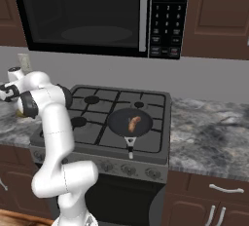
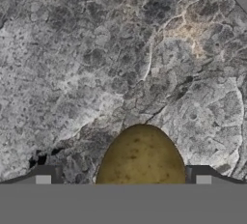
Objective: Put the potato and potato in the pan. Then turn on the front right burner and set the heat to medium.
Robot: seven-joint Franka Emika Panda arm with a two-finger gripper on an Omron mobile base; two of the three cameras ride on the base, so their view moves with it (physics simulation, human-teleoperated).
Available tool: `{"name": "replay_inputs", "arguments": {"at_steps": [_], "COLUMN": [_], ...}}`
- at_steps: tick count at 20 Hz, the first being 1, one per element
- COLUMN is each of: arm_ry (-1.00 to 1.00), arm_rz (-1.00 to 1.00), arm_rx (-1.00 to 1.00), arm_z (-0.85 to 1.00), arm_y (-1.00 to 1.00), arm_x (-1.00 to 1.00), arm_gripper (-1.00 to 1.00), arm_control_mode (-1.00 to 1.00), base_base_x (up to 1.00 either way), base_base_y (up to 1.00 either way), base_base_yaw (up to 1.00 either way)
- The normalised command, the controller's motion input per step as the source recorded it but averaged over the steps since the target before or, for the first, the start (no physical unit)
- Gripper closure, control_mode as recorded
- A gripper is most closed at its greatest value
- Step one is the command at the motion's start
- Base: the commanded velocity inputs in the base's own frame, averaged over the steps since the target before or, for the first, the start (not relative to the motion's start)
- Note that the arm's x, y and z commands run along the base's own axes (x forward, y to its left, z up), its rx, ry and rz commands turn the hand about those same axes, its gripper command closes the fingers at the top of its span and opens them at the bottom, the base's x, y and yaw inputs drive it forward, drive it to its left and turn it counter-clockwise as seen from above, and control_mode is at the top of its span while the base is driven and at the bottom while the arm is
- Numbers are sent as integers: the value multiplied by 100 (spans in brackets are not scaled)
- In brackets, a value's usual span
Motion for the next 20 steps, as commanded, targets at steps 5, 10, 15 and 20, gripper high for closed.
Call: {"name": "replay_inputs", "arguments": {"at_steps": [5,10,15,20], "arm_ry": [5,4,9,7], "arm_rz": [-11,-8,-9,-6], "arm_rx": [0,0,0,0], "arm_z": [-22,-49,-44,-12], "arm_y": [0,0,0,0], "arm_x": [-17,-18,-7,-1], "arm_gripper": [-100,-100,-100,-100], "arm_control_mode": [-100,-100,-100,-100], "base_base_x": [0,0,0,0], "base_base_y": [0,0,0,0], "base_base_yaw": [0,0,0,0]}}
